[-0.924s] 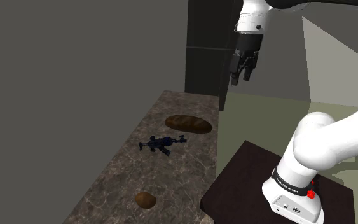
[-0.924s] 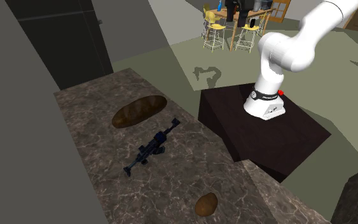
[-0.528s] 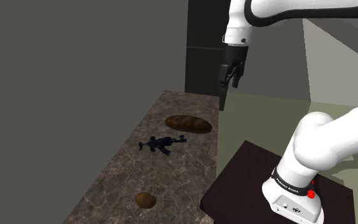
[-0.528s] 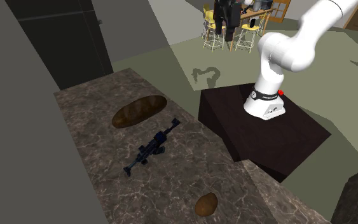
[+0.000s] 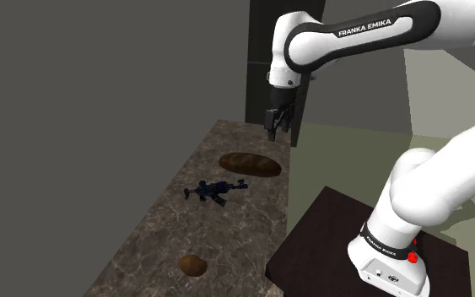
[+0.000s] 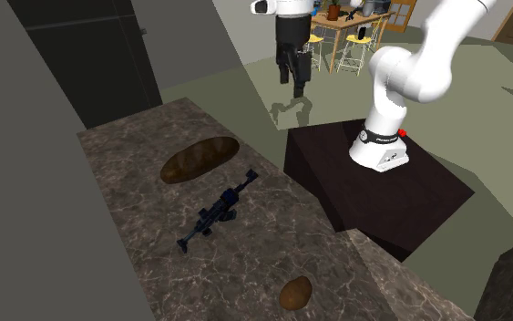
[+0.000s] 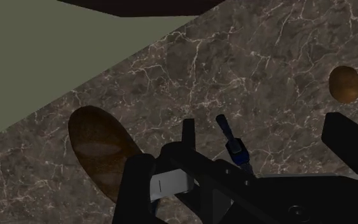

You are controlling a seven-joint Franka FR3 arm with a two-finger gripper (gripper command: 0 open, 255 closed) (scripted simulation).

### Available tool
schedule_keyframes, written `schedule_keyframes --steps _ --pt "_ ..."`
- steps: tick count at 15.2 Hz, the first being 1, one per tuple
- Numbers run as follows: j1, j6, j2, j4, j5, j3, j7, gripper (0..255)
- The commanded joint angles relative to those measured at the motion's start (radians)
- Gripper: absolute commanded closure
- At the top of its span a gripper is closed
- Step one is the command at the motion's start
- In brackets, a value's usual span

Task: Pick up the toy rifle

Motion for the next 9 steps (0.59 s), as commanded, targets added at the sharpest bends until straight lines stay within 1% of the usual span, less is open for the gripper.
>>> schedule_keyframes --steps 1,9 --pt "0.009 0.066 0.060 -0.005 0.001 0.006 -0.015 0" --pt "0.032 0.285 0.347 0.061 -0.007 0.024 -0.077 0"
